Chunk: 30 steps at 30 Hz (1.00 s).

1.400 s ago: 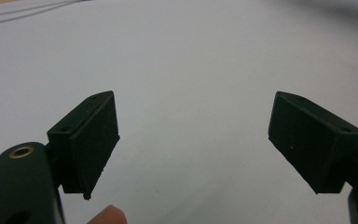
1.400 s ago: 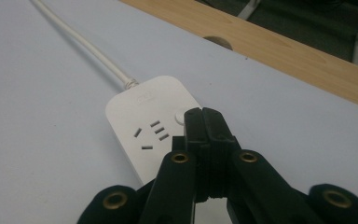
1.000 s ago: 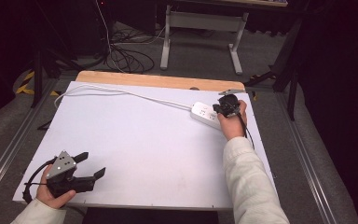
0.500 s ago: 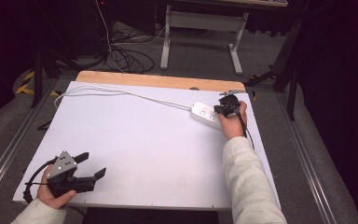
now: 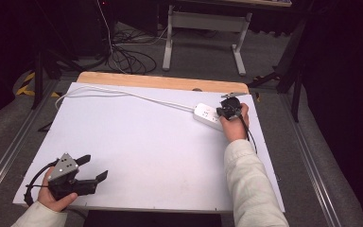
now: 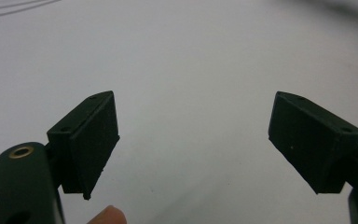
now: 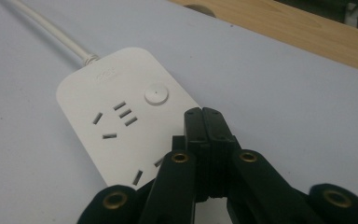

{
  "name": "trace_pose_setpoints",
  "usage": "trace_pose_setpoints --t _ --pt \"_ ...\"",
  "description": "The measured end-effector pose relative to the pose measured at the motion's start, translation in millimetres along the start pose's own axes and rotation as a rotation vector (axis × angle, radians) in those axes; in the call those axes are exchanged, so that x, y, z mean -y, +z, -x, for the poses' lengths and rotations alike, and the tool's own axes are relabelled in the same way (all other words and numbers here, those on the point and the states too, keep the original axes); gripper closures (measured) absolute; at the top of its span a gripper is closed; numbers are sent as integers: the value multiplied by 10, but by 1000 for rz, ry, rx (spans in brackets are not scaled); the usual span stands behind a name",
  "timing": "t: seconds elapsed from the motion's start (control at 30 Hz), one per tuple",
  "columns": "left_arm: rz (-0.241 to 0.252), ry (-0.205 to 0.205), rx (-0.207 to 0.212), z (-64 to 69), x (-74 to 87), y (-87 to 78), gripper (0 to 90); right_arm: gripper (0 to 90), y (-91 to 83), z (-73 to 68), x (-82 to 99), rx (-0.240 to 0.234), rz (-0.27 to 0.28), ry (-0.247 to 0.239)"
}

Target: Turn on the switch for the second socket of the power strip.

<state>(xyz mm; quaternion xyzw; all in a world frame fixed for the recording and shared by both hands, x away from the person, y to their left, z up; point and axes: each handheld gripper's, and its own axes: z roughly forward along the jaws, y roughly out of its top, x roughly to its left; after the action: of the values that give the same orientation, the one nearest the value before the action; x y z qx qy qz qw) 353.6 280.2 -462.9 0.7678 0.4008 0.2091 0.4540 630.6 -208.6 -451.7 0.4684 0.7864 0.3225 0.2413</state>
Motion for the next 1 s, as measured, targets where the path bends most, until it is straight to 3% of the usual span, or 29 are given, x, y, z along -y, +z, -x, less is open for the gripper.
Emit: trace_pose_setpoints --t 0.3,0.87,1.0 --pt "3 1 -2 0 0 -1 165 900 8 -22 17 30 16 -33" --pt "3 3 -3 5 -1 -2 165 900 16 -36 43 34 26 -63" --pt "3 3 -5 1 -3 -8 165 900 21 -29 45 29 24 -52"
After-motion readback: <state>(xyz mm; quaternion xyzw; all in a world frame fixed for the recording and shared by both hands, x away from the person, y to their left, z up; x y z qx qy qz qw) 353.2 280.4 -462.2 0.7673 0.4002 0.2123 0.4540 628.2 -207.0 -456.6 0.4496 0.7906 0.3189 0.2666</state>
